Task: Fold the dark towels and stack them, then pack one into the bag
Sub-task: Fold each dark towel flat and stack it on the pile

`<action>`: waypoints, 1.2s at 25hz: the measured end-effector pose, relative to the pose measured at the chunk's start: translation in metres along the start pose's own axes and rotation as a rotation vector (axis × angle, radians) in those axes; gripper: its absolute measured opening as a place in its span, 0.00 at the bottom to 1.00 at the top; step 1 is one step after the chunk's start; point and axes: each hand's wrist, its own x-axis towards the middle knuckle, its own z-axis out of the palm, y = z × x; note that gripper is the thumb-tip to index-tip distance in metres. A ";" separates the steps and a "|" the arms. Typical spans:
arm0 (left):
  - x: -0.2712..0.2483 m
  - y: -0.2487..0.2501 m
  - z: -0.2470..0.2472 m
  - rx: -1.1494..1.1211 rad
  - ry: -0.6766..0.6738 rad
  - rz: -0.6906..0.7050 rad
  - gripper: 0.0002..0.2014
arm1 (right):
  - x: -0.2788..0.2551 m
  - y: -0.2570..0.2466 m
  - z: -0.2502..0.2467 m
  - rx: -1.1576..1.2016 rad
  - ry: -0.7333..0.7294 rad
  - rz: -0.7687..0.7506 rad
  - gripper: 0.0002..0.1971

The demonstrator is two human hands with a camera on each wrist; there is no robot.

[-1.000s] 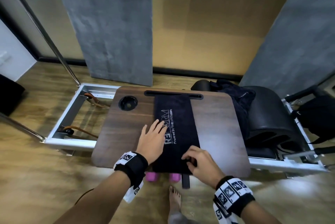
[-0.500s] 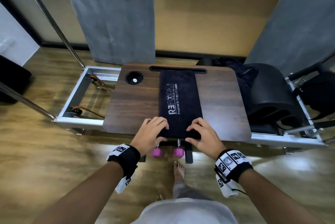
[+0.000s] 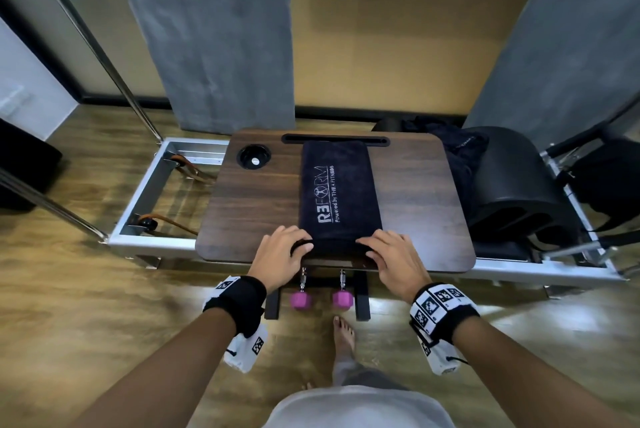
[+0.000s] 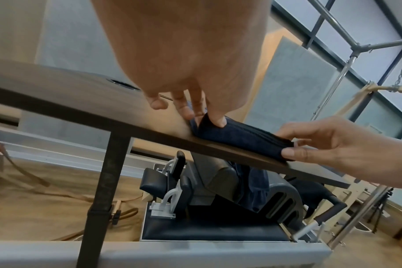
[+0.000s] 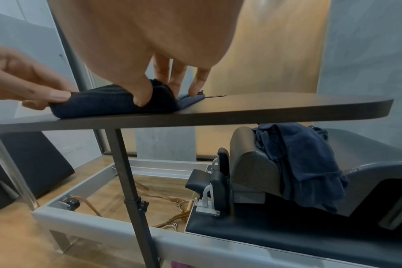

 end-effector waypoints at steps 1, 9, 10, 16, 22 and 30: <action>0.002 0.001 0.001 -0.029 -0.001 -0.029 0.05 | 0.004 0.001 -0.004 0.116 0.005 0.074 0.15; 0.015 0.001 0.000 -0.173 0.003 -0.260 0.10 | 0.019 0.008 -0.006 0.187 0.053 0.157 0.05; 0.016 0.002 0.000 -0.173 0.001 -0.280 0.11 | 0.021 0.008 -0.005 0.149 0.056 0.162 0.06; 0.032 0.005 -0.004 -0.284 -0.068 -0.441 0.12 | 0.021 -0.003 -0.003 -0.054 0.249 -0.023 0.09; 0.046 0.007 -0.006 -0.283 -0.115 -0.530 0.13 | 0.018 -0.011 -0.001 -0.086 0.148 -0.256 0.15; 0.030 0.025 -0.003 0.065 0.307 0.081 0.10 | 0.063 -0.003 -0.015 0.209 -0.078 0.095 0.13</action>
